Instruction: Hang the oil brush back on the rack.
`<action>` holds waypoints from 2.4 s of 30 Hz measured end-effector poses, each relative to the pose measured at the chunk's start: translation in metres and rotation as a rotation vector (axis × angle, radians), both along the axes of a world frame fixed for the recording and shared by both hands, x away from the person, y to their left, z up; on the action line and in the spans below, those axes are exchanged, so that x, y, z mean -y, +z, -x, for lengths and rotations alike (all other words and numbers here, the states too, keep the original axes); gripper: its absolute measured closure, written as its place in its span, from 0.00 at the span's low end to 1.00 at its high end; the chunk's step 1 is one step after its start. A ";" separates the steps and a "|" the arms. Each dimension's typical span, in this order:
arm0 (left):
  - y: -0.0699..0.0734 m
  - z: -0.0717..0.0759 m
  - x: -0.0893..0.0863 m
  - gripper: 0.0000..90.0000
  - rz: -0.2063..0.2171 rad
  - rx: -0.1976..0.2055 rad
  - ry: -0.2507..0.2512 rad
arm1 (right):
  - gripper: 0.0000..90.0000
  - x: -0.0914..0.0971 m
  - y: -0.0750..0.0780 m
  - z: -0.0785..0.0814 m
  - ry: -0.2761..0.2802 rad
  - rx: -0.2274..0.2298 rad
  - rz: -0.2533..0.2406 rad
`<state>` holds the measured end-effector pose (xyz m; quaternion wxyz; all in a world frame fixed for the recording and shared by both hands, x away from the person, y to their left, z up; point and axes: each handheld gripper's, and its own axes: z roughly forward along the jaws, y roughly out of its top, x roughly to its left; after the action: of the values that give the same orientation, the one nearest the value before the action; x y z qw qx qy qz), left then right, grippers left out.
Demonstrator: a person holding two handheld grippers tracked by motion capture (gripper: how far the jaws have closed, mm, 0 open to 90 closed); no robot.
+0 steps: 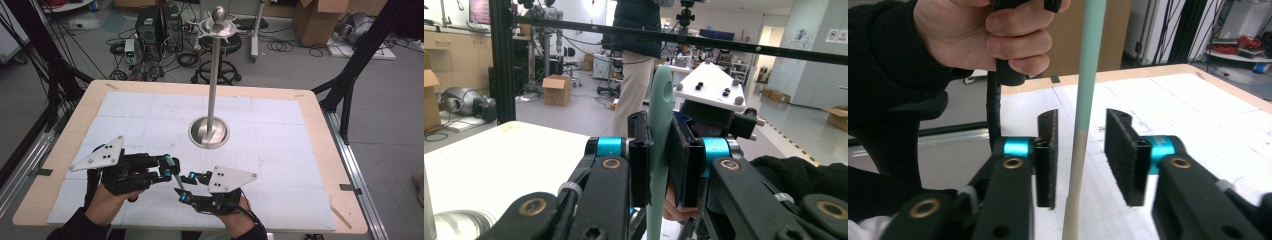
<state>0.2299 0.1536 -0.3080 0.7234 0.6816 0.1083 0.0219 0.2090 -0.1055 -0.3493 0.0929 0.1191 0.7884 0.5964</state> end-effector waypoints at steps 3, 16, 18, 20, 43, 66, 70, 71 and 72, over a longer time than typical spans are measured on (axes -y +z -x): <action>-0.001 -0.001 0.000 0.89 0.009 0.001 -0.006 | 0.91 0.002 0.000 -0.001 0.011 0.002 -0.006; -0.018 -0.006 -0.031 0.23 0.000 -0.033 0.140 | 0.94 0.022 0.002 -0.022 -0.017 -0.059 -0.082; -0.024 -0.006 -0.039 0.23 -0.006 -0.045 0.162 | 0.94 0.024 0.006 -0.029 -0.032 -0.061 -0.092; -0.031 -0.006 -0.048 0.23 -0.013 -0.046 0.185 | 0.94 0.025 0.010 -0.035 -0.050 -0.056 -0.101; -0.070 -0.006 -0.096 0.23 -0.061 -0.057 0.319 | 0.94 0.016 0.079 -0.120 -0.174 -0.042 -0.180; -0.070 -0.006 -0.096 0.24 -0.047 -0.059 0.311 | 0.94 0.008 0.110 -0.160 -0.285 -0.078 -0.190; -0.070 -0.006 -0.096 0.24 -0.043 -0.060 0.310 | 0.94 0.008 0.111 -0.161 -0.293 -0.084 -0.190; -0.070 -0.006 -0.096 0.24 -0.045 -0.059 0.309 | 0.94 0.008 0.111 -0.161 -0.296 -0.084 -0.192; -0.070 -0.006 -0.096 0.24 -0.048 -0.057 0.310 | 0.94 0.008 0.111 -0.162 -0.299 -0.085 -0.190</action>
<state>0.2359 0.2494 -0.3780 0.6913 0.6742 0.2322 0.1165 0.3706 -0.1138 -0.2387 0.1353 0.2681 0.7051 0.6424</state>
